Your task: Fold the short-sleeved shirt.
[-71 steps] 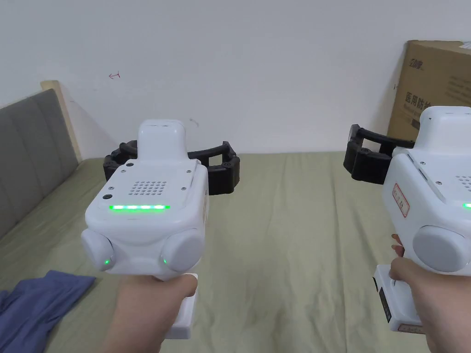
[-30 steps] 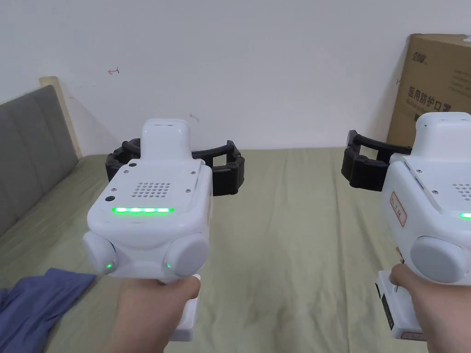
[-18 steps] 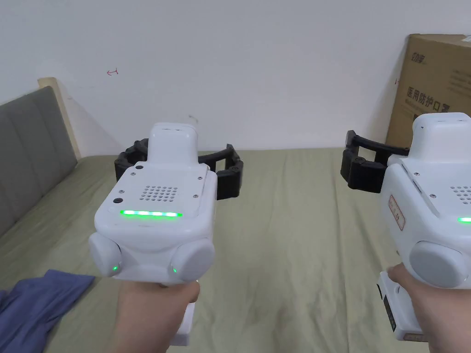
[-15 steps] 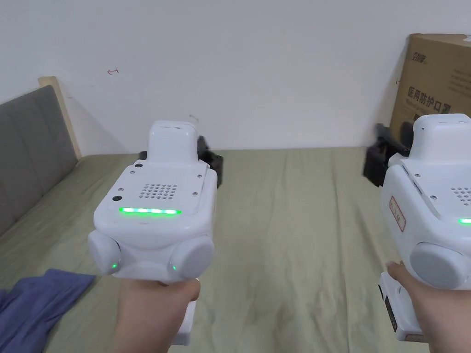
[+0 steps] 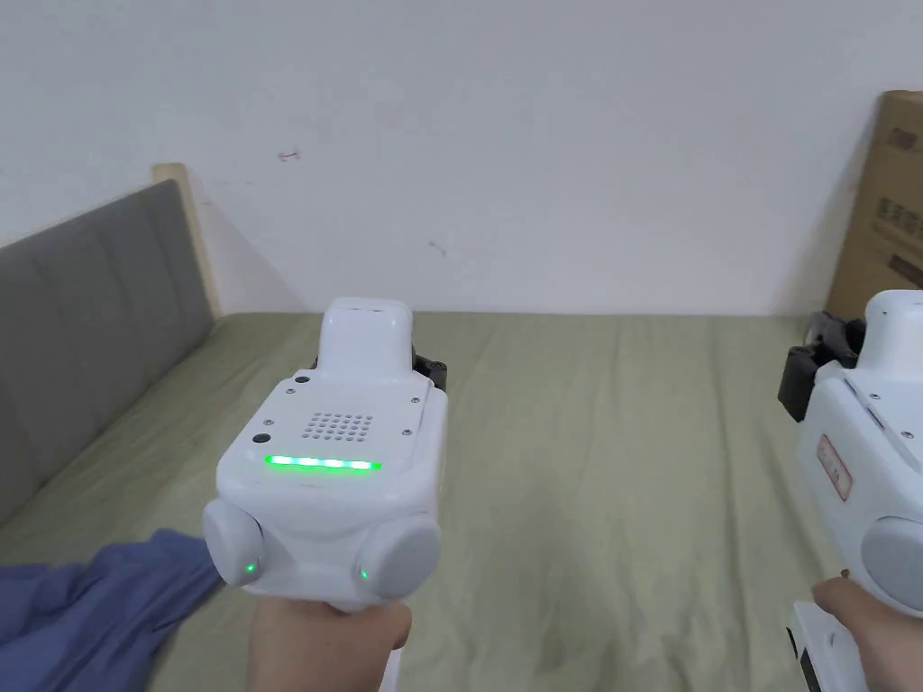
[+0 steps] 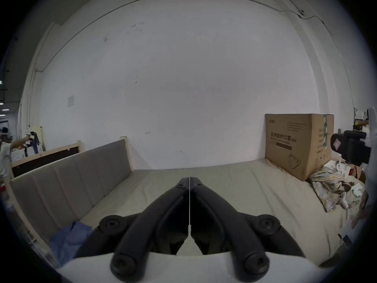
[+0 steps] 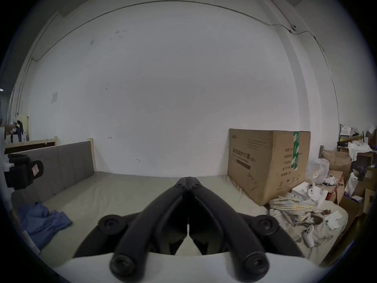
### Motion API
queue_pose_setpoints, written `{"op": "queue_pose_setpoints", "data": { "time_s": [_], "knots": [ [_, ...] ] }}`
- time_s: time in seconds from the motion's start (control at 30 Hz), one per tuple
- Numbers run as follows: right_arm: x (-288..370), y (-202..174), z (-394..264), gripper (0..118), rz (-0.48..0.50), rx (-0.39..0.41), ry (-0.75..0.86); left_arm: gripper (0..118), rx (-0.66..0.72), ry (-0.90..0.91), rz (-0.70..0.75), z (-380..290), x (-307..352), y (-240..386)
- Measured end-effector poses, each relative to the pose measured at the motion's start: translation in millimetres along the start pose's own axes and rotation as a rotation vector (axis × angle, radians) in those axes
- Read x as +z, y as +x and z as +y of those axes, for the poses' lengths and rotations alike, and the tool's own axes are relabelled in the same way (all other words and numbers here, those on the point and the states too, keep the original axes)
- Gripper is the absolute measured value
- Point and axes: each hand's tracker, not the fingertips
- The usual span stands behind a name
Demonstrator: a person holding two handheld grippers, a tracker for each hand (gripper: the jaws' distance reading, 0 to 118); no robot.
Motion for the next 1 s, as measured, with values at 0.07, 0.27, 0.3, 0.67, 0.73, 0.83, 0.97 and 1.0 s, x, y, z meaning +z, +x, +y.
{"op": "queue_pose_setpoints", "data": {
  "time_s": [0.07,0.27,0.3,0.67,0.73,0.83,0.97,1.0],
  "knots": [
    [-9,-29,-5,0,0.042,-0.001,-0.036,0,-0.009,-0.018,0.065,-5,7,-32],
    [-12,-160,-20,0,0.332,0.038,-0.084,0,0.031,-0.092,0.330,-29,50,-147],
    [-8,-184,-21,0,0.407,0.039,-0.080,0,0.030,-0.102,0.373,-33,60,-165],
    [21,-323,-50,0,0.698,0.087,-0.144,0,0.057,-0.268,0.570,-85,79,-238],
    [20,-332,-55,0,0.727,0.107,-0.175,0,0.091,-0.365,0.589,-99,65,-256],
    [14,-341,-67,0,0.774,0.127,-0.258,0,0.250,-0.580,0.510,-135,29,-307],
    [4,-349,-90,0,0.802,0.169,-0.307,8,0.717,-0.864,0.277,-201,-18,-377],
    [1,-351,-97,0,0.810,0.180,-0.326,40,0.794,-0.891,0.265,-217,-26,-387]
  ]
}}
